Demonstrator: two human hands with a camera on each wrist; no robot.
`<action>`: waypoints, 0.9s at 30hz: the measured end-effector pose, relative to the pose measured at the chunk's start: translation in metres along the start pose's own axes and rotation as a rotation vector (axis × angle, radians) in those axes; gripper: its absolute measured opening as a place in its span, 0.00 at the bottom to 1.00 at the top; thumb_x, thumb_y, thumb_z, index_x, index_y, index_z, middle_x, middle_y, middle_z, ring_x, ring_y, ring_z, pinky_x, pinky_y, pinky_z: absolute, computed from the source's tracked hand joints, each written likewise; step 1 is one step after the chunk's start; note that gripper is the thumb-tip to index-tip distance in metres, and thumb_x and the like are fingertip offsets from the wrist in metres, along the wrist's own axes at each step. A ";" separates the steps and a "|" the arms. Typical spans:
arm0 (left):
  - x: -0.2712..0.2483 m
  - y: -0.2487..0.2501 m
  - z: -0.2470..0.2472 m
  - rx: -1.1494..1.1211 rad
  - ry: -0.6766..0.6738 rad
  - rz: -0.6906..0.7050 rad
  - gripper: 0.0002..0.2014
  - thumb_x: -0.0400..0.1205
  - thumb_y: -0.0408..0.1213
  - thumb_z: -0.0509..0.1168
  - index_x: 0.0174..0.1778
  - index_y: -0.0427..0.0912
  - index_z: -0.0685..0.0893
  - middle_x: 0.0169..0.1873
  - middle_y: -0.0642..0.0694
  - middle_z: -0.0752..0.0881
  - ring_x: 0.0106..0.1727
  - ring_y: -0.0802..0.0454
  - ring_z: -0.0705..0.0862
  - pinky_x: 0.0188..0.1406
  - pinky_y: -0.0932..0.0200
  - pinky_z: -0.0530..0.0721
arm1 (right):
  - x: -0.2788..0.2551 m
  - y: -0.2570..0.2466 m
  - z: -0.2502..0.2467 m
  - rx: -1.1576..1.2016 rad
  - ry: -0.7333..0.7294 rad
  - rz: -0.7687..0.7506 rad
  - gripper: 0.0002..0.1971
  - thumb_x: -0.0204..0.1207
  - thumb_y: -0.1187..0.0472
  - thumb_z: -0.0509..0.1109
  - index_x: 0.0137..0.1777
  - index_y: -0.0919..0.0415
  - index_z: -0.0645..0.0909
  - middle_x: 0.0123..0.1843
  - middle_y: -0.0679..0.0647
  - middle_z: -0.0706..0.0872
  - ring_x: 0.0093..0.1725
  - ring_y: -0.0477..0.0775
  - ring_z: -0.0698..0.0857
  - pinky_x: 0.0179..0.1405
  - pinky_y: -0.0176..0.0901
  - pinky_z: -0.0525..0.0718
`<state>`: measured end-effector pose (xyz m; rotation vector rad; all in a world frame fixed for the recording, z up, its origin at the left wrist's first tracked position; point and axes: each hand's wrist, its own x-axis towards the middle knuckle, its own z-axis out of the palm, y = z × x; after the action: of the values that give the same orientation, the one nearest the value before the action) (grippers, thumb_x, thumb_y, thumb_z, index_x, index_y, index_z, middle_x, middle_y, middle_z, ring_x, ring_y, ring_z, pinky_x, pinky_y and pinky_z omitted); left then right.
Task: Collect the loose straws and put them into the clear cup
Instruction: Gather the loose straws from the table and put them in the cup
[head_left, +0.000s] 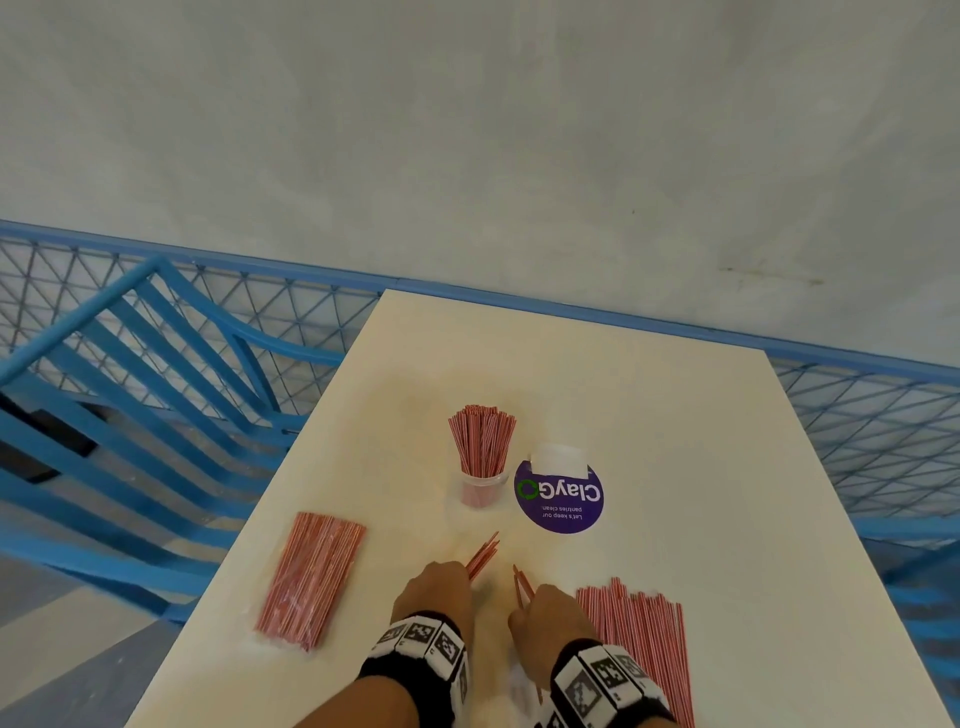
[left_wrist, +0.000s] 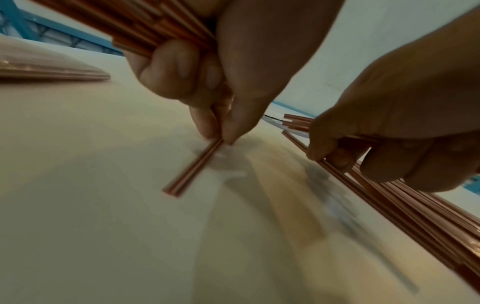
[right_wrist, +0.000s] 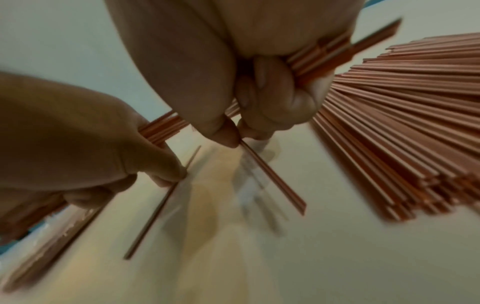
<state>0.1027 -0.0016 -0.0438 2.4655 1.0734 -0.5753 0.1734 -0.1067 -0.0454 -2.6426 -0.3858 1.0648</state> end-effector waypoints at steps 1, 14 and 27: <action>0.000 0.001 -0.001 0.001 -0.005 -0.004 0.15 0.82 0.31 0.53 0.59 0.39 0.82 0.59 0.40 0.85 0.59 0.40 0.85 0.55 0.54 0.83 | -0.001 0.001 -0.001 0.009 -0.007 -0.011 0.14 0.80 0.57 0.58 0.61 0.63 0.76 0.57 0.56 0.83 0.51 0.55 0.82 0.47 0.40 0.79; 0.004 0.000 0.004 0.053 -0.069 0.128 0.15 0.83 0.42 0.58 0.62 0.38 0.79 0.63 0.39 0.81 0.64 0.38 0.82 0.59 0.52 0.79 | -0.006 0.017 -0.008 0.305 0.033 -0.040 0.05 0.76 0.58 0.62 0.39 0.57 0.72 0.43 0.54 0.82 0.40 0.52 0.79 0.42 0.42 0.79; 0.005 -0.025 -0.014 -0.622 -0.113 0.088 0.08 0.84 0.36 0.54 0.38 0.44 0.70 0.29 0.48 0.73 0.28 0.51 0.70 0.33 0.57 0.71 | -0.034 0.013 -0.030 0.799 -0.152 -0.026 0.10 0.85 0.58 0.54 0.49 0.64 0.72 0.34 0.55 0.72 0.21 0.47 0.69 0.17 0.36 0.68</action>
<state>0.0900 0.0240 -0.0394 1.9016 0.9195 -0.2884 0.1726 -0.1348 -0.0072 -1.8524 -0.0015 1.1135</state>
